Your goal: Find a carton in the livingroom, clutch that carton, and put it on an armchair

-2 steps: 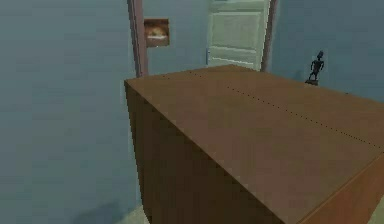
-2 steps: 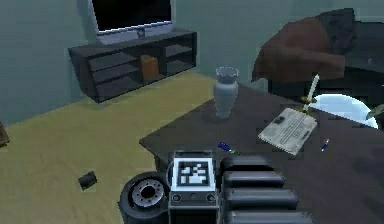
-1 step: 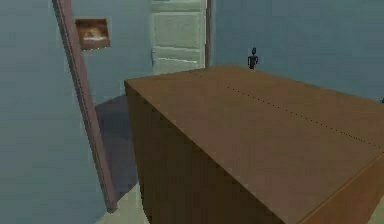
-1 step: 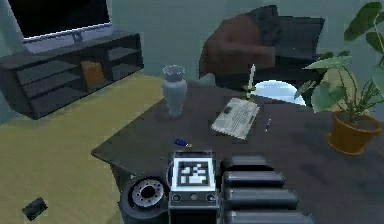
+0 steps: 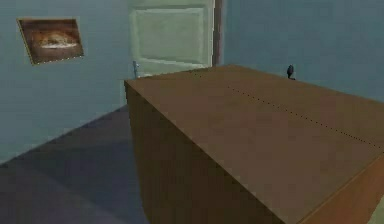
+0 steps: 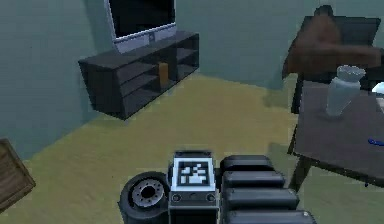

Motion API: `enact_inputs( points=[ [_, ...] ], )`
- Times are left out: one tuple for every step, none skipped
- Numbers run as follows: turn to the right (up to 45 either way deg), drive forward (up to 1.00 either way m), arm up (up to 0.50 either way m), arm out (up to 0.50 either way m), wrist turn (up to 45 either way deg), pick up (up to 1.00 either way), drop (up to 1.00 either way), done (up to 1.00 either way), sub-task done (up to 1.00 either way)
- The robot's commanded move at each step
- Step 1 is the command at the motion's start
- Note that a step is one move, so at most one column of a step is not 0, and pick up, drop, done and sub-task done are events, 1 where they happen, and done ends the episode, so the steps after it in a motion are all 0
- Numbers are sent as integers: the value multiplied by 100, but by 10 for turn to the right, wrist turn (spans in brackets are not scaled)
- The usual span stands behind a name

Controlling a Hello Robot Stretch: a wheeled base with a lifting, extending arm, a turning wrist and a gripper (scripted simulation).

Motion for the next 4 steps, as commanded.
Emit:
enact_inputs(
  points=[
    [150,0,0,0,0,0,0,0,0],
    [0,20,0,0,0,0,0,0,0],
    [-300,0,0,0,0,0,0,0,0],
    [0,50,0,0,0,0,0,0,0]
  ],
)
